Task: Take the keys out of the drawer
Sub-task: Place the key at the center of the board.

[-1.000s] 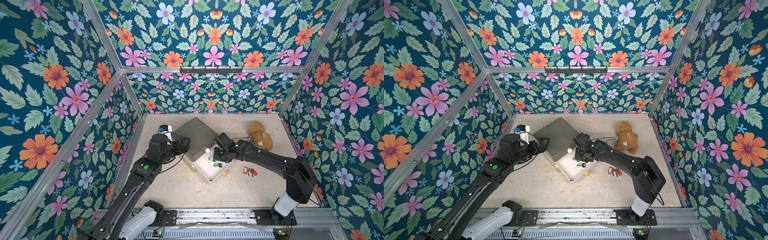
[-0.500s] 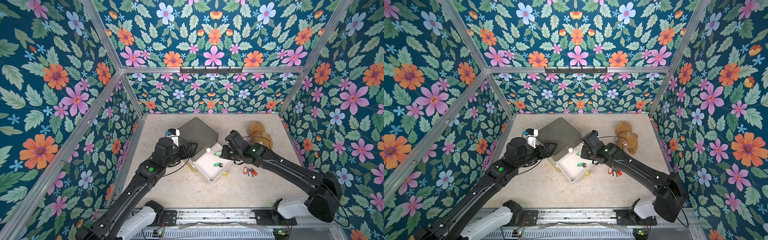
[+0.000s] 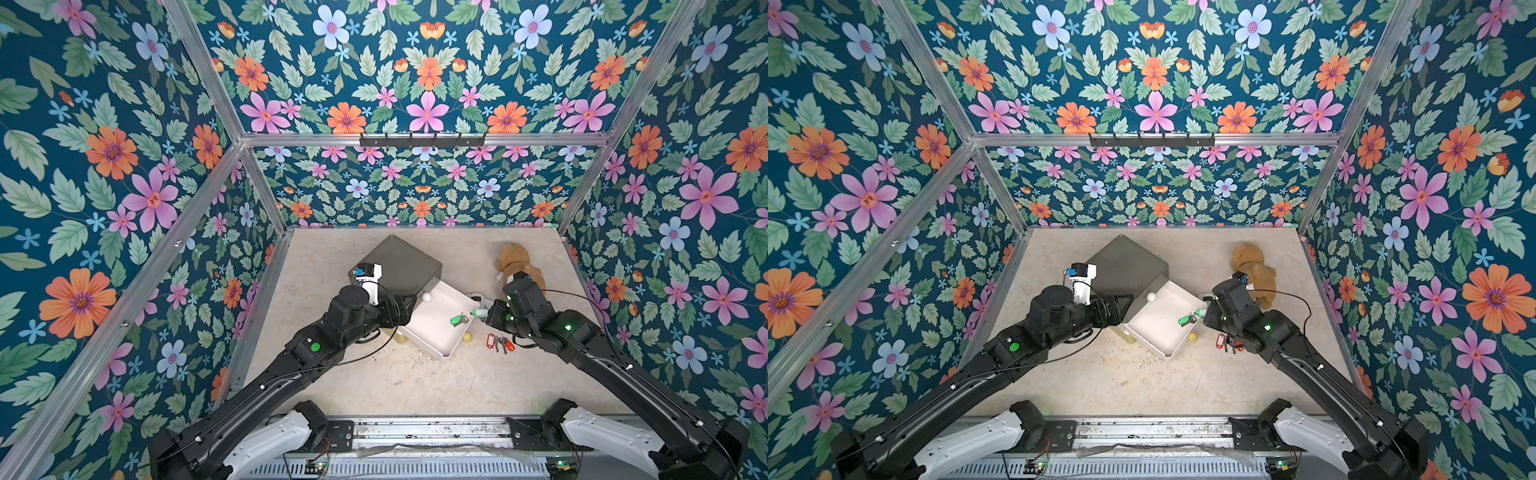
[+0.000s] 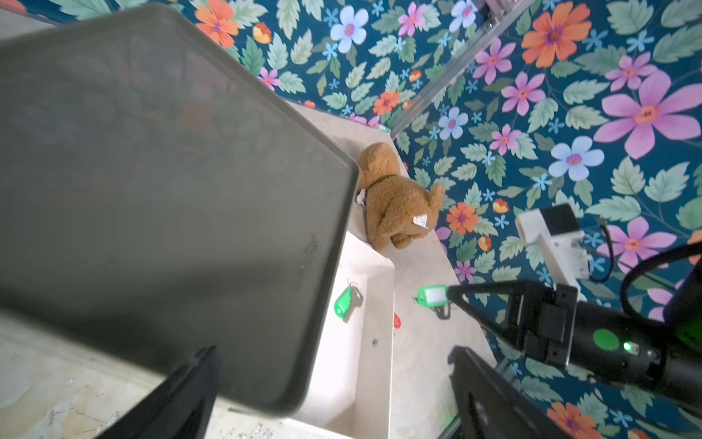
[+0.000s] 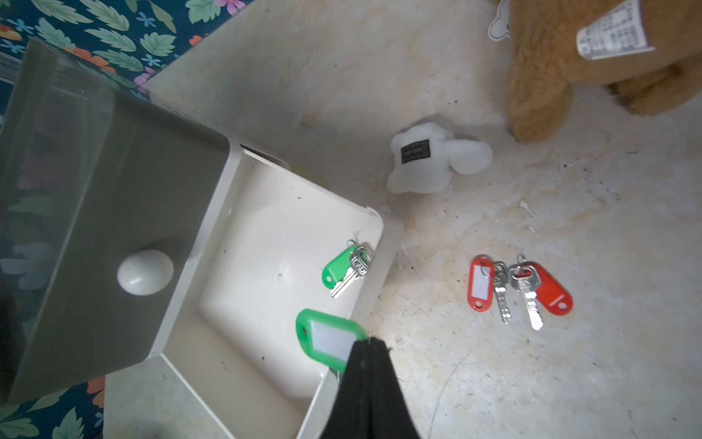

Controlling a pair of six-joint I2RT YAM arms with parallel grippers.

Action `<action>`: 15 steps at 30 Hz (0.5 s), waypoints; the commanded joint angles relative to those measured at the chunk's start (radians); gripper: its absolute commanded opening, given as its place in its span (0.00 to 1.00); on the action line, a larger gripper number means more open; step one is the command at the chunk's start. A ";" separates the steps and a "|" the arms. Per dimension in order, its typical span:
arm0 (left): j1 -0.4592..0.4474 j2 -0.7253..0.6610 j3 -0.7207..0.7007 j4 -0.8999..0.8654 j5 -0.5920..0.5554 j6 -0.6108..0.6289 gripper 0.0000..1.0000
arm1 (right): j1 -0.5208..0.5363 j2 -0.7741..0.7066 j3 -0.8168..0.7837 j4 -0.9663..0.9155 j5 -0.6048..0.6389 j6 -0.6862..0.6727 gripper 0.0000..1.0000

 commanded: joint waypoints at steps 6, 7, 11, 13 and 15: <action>-0.001 -0.050 0.010 -0.058 -0.091 -0.016 1.00 | -0.043 -0.067 -0.083 -0.085 -0.053 0.012 0.00; -0.001 -0.054 0.016 -0.061 -0.095 -0.013 0.99 | -0.045 -0.075 -0.093 -0.103 -0.058 0.019 0.00; -0.001 -0.057 0.022 -0.058 -0.095 -0.004 0.99 | -0.044 -0.151 -0.183 -0.134 -0.095 0.064 0.00; 0.000 -0.053 0.016 -0.045 -0.088 -0.005 0.99 | -0.044 -0.191 -0.235 -0.139 -0.113 0.084 0.00; -0.001 -0.048 0.007 -0.023 -0.075 -0.004 0.99 | -0.045 -0.204 -0.287 -0.120 -0.148 0.095 0.00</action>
